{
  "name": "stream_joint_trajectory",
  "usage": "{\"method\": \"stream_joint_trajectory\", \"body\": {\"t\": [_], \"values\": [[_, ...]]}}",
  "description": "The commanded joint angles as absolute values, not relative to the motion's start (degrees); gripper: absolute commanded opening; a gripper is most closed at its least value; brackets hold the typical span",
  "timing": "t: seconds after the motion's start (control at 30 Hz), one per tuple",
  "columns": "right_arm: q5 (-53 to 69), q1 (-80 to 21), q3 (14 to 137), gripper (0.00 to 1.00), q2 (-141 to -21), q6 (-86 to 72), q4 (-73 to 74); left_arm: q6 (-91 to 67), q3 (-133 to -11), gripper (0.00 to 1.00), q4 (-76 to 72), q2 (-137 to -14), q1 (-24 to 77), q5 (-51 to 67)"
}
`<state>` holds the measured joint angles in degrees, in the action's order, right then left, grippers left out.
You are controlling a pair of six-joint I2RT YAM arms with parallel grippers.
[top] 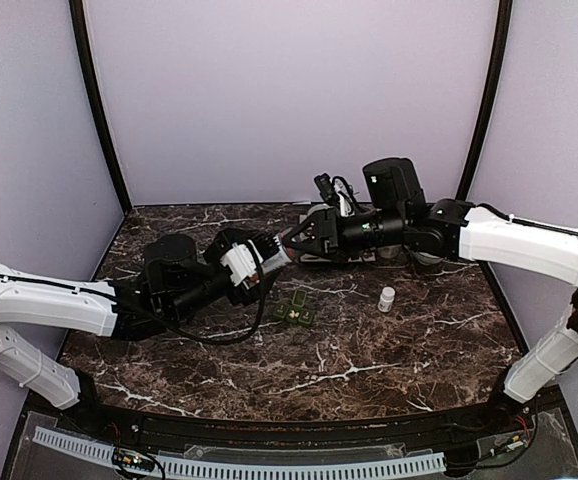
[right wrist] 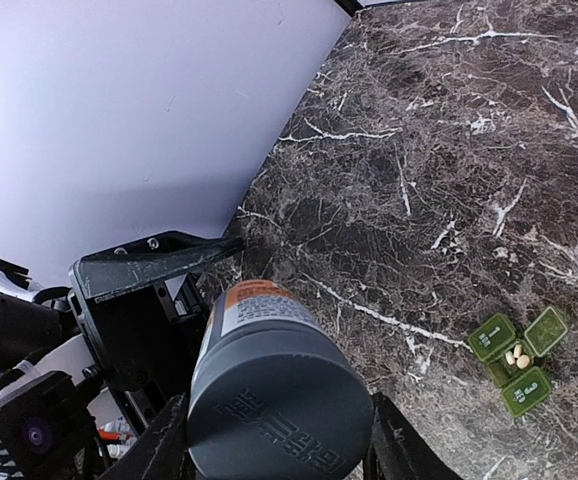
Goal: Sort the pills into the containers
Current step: Pass from the left arm to the right, then place the pill bottle at the center of the board.
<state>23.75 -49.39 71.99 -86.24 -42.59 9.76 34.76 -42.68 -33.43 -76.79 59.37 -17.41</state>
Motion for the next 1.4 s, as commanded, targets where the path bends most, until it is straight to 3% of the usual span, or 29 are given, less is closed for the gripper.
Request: {"method": "stream_joint_trajectory", "body": {"t": [0.0,0.23,0.6,1.03,1.37], "values": [[21.8,-49.9,72.9,0.00,-85.1,-42.9,12.1,31.9,-44.0,0.81,-36.2,-72.6,59.4,-17.1],[16.6,-49.5,73.6,0.00,-84.3,-39.9,15.0,28.7,-42.8,0.85,-35.1,-69.3,59.3,-17.7],[-1.4,-48.3,76.2,0.00,-83.1,-30.8,25.8,17.7,-45.1,0.88,-29.0,-66.6,55.0,-17.8],[-20.1,-42.7,77.7,0.00,-80.5,-24.1,34.6,9.6,-48.1,0.89,-23.7,-69.3,50.7,-14.4],[-25.9,-35.1,73.3,0.00,-78.0,-22.7,37.5,5.6,-50.3,0.89,-19.7,-71.0,48.2,-10.5]]}}
